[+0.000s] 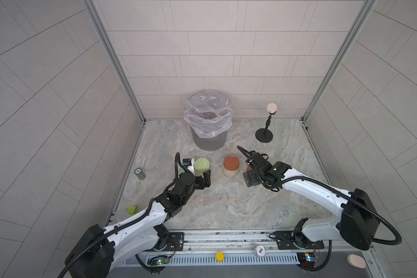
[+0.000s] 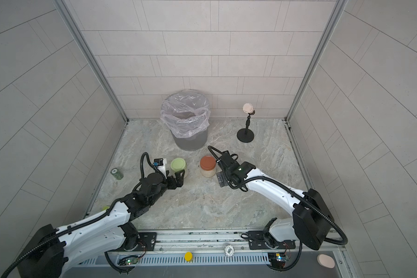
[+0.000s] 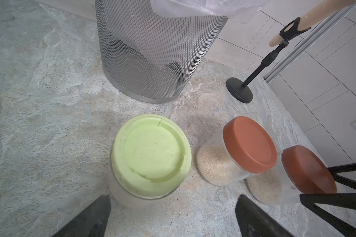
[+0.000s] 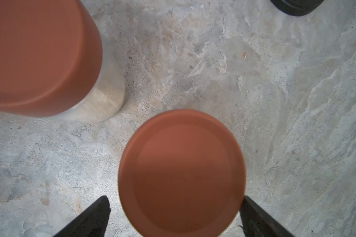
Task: Empty moldy rice from jars
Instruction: Pick up the jar from the center of the board.
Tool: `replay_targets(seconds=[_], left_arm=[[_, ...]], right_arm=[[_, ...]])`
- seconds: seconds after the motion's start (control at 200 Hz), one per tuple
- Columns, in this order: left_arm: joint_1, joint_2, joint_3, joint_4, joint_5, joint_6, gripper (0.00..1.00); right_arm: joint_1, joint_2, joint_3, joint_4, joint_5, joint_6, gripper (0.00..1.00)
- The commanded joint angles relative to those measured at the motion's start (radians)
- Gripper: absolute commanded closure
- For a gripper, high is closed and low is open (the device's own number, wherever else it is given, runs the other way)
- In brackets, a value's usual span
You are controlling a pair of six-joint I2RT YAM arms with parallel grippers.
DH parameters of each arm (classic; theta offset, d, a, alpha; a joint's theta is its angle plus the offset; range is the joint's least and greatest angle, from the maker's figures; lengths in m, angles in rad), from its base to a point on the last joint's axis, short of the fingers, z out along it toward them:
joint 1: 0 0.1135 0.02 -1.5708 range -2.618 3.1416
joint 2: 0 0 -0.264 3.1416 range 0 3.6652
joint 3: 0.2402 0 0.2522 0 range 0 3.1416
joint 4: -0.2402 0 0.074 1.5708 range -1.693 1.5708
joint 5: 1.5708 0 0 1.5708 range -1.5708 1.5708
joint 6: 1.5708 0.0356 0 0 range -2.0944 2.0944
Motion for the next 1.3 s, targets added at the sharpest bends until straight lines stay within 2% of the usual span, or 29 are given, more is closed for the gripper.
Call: replay_targets(seconds=[0.0, 0.395, 0.685, 0.956, 1.296], left_arm=[[-0.013, -0.004, -0.014, 0.034, -0.053, -0.003, 0.0], [-0.031, 0.054, -0.01, 0.084, -0.083, -0.046, 0.0], [-0.032, 0.0, -0.019, 0.073, -0.089, 0.045, 0.0], [-0.033, -0.034, -0.042, 0.072, -0.096, 0.055, 0.0], [-0.033, -0.082, -0.042, 0.075, -0.092, 0.117, 0.0]], right_arm=[[-0.018, 0.012, 0.006, 0.039, -0.015, -0.006, 0.0], [-0.068, 0.039, -0.047, 0.135, -0.056, -0.014, 0.0], [-0.108, 0.046, -0.078, 0.198, -0.079, -0.012, 0.01], [-0.111, 0.089, -0.074, 0.229, -0.091, -0.014, 0.01], [-0.112, 0.135, -0.073, 0.261, -0.107, -0.016, 0.1]])
